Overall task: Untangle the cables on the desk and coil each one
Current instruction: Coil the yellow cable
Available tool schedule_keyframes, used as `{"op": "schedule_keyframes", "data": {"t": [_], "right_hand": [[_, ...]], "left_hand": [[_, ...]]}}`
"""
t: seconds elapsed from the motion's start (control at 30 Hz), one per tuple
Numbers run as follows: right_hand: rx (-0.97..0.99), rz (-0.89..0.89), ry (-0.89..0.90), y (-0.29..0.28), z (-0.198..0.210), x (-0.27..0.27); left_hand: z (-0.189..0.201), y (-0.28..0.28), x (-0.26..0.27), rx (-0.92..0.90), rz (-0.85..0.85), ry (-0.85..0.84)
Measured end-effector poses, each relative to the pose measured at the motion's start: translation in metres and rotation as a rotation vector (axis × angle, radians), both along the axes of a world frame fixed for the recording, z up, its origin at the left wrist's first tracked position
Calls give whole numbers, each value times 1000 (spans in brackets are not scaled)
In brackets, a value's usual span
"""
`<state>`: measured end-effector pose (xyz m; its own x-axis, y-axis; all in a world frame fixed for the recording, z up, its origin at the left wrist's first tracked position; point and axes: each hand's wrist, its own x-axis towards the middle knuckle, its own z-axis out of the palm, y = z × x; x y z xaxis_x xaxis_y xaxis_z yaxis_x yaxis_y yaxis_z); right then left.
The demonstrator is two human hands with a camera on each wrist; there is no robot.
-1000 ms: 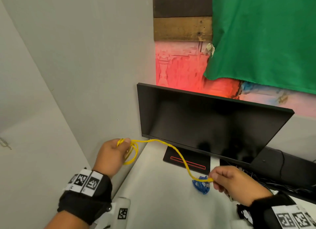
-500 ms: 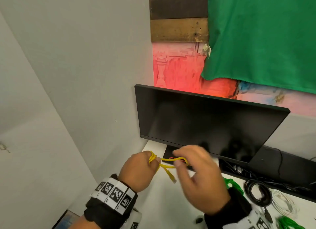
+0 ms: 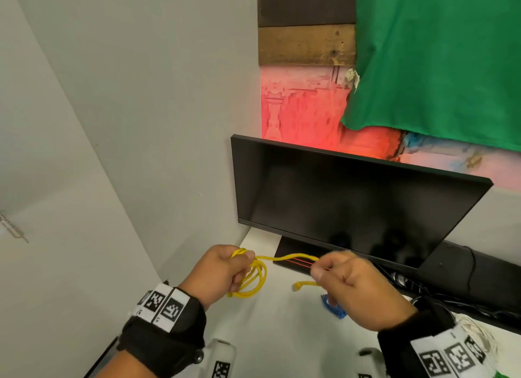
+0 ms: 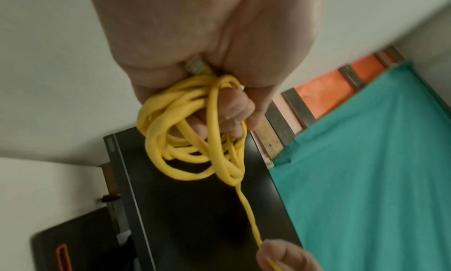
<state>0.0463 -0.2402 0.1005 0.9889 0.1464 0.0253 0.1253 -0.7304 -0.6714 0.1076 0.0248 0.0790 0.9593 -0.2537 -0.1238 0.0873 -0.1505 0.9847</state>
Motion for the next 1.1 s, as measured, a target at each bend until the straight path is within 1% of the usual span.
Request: {"op": "schedule_keyframes", "data": {"t": [0.03,0.07,0.17,0.23,0.27,0.3,0.33,0.37,0.43,0.47,0.5,0.63,0.7,0.73,0.77,0.87,0.9,0.97,1.0,1.1], "right_hand": [[-59,12,-62,-1,0,-1],[-110,24,-85,-3,1,-3],[-213,42,-88,-3,-1,-8],[-226,-25,-205,1,-8,-10],[-200,-95,-254,3,-12,-9],[-161,-178,-267,3,-16,-8],[-116,-248,-244,2,-19,-5],[-54,-275,-193,0,-22,-2],[154,-234,-67,-2,-32,2],[259,-200,-21,-1,-36,3],[320,-179,-3,1,-41,2],[402,-147,25,7,-55,8],[460,-111,117,8,-61,14],[455,-74,180,11,-63,16],[405,-29,242,13,-65,17],[137,109,350,25,-69,17],[104,132,368,28,-69,16],[134,113,366,33,-72,16],[176,74,332,33,-73,16],[323,-60,157,35,-74,16]], "left_hand": [[2,-1,0,-51,3,18],[4,-1,0,-105,19,43],[11,0,-2,-269,47,145],[14,-2,-4,-370,23,213],[16,-4,-5,-410,11,244],[16,-5,-6,-443,-1,272],[17,-7,-7,-467,-13,293],[18,-8,-8,-484,-26,308],[19,-10,-9,-506,-50,339],[20,-10,-9,-521,-58,361],[19,-11,-9,-539,-61,386],[17,-14,-13,-615,-118,487],[16,-18,-16,-638,-182,515],[16,-20,-17,-639,-213,519],[17,-22,-18,-636,-240,518],[16,-28,-20,-629,-283,501],[16,-28,-21,-633,-283,498],[16,-28,-20,-651,-275,507],[17,-28,-19,-659,-275,516],[18,-26,-19,-666,-288,536]]}}
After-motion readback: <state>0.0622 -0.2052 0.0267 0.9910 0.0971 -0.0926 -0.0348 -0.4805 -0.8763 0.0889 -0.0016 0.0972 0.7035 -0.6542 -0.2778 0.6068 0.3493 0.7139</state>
